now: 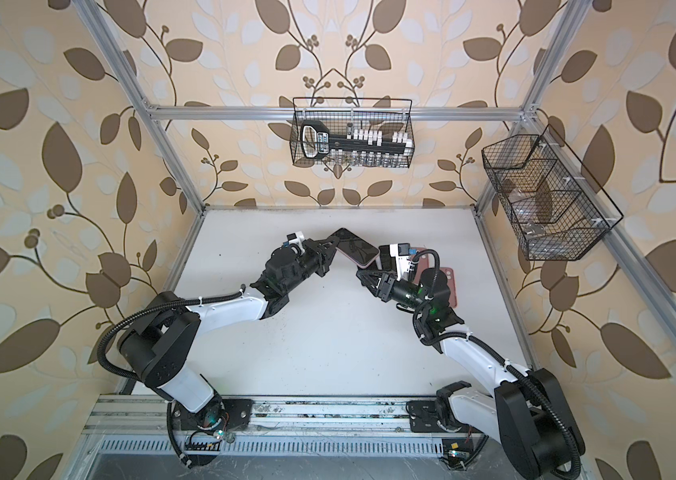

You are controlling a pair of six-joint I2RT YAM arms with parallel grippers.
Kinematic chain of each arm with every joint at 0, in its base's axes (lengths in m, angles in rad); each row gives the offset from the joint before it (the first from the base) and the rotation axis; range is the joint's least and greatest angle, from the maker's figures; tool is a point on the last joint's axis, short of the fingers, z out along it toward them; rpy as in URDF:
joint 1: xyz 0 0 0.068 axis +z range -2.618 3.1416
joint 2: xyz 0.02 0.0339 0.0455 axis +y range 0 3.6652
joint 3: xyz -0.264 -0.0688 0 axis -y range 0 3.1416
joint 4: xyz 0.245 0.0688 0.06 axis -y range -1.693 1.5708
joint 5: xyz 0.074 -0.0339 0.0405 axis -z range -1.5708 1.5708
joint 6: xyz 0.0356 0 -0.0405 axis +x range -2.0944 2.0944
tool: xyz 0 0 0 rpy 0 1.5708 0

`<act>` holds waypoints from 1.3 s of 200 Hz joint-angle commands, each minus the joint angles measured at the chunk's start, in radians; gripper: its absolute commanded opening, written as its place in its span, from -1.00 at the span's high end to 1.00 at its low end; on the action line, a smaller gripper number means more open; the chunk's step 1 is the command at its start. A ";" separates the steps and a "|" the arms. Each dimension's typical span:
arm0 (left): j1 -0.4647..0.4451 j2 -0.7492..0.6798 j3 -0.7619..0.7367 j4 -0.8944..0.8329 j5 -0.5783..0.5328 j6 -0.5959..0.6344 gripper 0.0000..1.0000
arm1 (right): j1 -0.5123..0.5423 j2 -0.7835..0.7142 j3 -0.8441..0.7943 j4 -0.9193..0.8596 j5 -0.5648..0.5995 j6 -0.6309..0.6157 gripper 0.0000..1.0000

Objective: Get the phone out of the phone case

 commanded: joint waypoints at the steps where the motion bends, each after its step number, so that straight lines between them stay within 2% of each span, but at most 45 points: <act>1: 0.007 -0.047 0.042 0.119 0.024 -0.019 1.00 | 0.004 0.018 0.030 0.062 0.021 0.033 0.14; 236: -0.010 -0.153 0.032 0.088 0.030 0.012 1.00 | -0.027 0.141 -0.019 0.125 0.091 0.047 0.20; 260: -0.010 -0.168 0.038 0.071 0.030 0.027 1.00 | -0.024 0.136 -0.017 0.077 0.119 0.022 0.21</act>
